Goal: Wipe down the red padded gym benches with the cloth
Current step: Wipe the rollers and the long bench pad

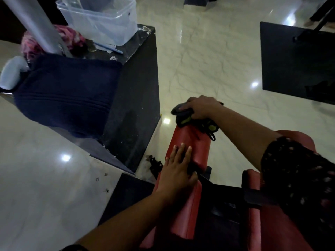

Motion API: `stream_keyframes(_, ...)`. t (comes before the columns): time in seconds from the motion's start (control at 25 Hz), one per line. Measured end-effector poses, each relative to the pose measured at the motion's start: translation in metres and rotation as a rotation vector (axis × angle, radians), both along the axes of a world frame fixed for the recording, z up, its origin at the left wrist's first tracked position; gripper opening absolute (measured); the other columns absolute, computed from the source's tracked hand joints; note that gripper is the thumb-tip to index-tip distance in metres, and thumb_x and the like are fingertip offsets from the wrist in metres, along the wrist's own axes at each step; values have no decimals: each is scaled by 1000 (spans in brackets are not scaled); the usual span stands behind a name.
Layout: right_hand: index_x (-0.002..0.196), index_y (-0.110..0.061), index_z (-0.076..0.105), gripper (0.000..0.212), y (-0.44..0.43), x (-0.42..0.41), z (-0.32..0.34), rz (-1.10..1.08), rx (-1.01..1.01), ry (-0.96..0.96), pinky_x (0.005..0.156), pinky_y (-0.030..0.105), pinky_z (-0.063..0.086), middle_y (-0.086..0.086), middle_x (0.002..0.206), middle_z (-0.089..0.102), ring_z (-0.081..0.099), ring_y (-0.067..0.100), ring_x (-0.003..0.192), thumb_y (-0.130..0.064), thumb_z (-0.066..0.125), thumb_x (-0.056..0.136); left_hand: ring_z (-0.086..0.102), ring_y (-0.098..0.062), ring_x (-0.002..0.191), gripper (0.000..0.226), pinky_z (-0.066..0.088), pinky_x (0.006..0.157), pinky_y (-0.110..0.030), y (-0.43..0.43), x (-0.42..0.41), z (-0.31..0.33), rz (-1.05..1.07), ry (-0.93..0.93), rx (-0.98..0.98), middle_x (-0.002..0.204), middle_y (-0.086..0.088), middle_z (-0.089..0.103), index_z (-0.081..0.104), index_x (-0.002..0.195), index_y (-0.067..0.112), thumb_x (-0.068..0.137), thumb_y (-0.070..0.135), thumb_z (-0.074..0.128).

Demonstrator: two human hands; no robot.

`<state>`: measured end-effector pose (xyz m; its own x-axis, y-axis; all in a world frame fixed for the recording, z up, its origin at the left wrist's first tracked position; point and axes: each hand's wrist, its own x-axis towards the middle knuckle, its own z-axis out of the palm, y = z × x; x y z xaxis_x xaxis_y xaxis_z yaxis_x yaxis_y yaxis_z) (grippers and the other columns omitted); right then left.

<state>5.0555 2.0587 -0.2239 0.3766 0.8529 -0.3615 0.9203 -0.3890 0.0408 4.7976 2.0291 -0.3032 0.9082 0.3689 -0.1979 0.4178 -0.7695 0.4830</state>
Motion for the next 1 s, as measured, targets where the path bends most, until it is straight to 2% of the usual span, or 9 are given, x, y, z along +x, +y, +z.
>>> stream_keyframes(0.08, 144, -44, 32, 61, 21, -4, -12, -28, 17, -8, 81, 42, 45, -3, 140, 45, 51, 31, 116, -33, 57, 89, -24, -10, 144, 81, 2, 122, -42, -1, -1, 3, 3, -11, -11, 163, 6, -16, -6, 156, 31, 96, 48, 45)
stream_keyframes(0.16, 136, -30, 37, 52, 26, 1, -23, -203, 73, 44, 88, 48, 47, 1, 132, 50, 52, 32, 114, -32, 56, 88, -23, -11, 145, 80, 2, 121, -42, -1, -2, 4, 5, -34, -13, 164, 6, -15, -5, 157, 31, 97, 45, 46)
stream_keyframes(0.28, 119, -33, 51, 47, 23, 16, -26, -265, -40, 203, 94, 49, 45, -1, 114, 56, 51, 27, 109, -54, 61, 78, -22, -13, 147, 80, 1, 120, -41, 0, -1, 2, -3, -31, -8, 164, 6, -16, -6, 156, 31, 96, 47, 43)
stream_keyframes(0.4, 127, -29, 57, 48, 8, 22, -19, -216, 34, 402, 96, 44, 46, 3, 121, 59, 56, 27, 113, -34, 61, 79, -24, -13, 146, 80, 0, 122, -41, 1, 0, 0, -13, -4, 13, 162, 7, -19, -10, 155, 33, 94, 53, 38)
stream_keyframes(0.52, 141, -31, 49, 62, -17, 34, -15, -229, 111, 519, 101, 35, 39, 1, 136, 47, 47, 22, 123, -11, 60, 83, -26, -13, 145, 82, 5, 123, -45, 3, 1, -5, -16, 11, 23, 158, 10, -24, -14, 152, 36, 81, 62, 19)
stream_keyframes(0.6, 142, -32, 47, 65, -27, 39, -17, -276, 135, 552, 99, 30, 37, 1, 139, 45, 44, 22, 124, -4, 58, 84, -26, -13, 145, 82, 8, 123, -46, 4, 2, -6, -15, 16, 20, 157, 11, -26, -17, 149, 38, 78, 63, 15)
stream_keyframes(0.72, 142, -34, 48, 66, -28, 39, -24, -369, 188, 499, 97, 32, 41, 4, 138, 53, 50, 24, 122, -7, 58, 82, -27, -12, 143, 82, 11, 122, -44, 4, 2, -5, -10, 29, 24, 155, 13, -28, -21, 146, 40, 76, 65, 14)
stream_keyframes(0.84, 142, -31, 49, 67, -44, 39, -29, -337, 239, 540, 96, 30, 39, 2, 137, 51, 49, 22, 121, -2, 58, 82, -25, -12, 146, 81, 12, 121, -46, 2, 1, -4, -5, 27, 36, 160, 11, -24, -18, 151, 39, 88, 60, 30)
stream_keyframes(1.0, 138, -23, 51, 62, -83, 36, -42, -549, 362, 628, 80, 25, 37, 9, 122, 60, 55, 21, 100, -5, 58, 79, -22, -12, 148, 80, 11, 121, -46, 3, 1, -1, -2, 3, 28, 163, 8, -17, -12, 154, 36, 95, 52, 39)
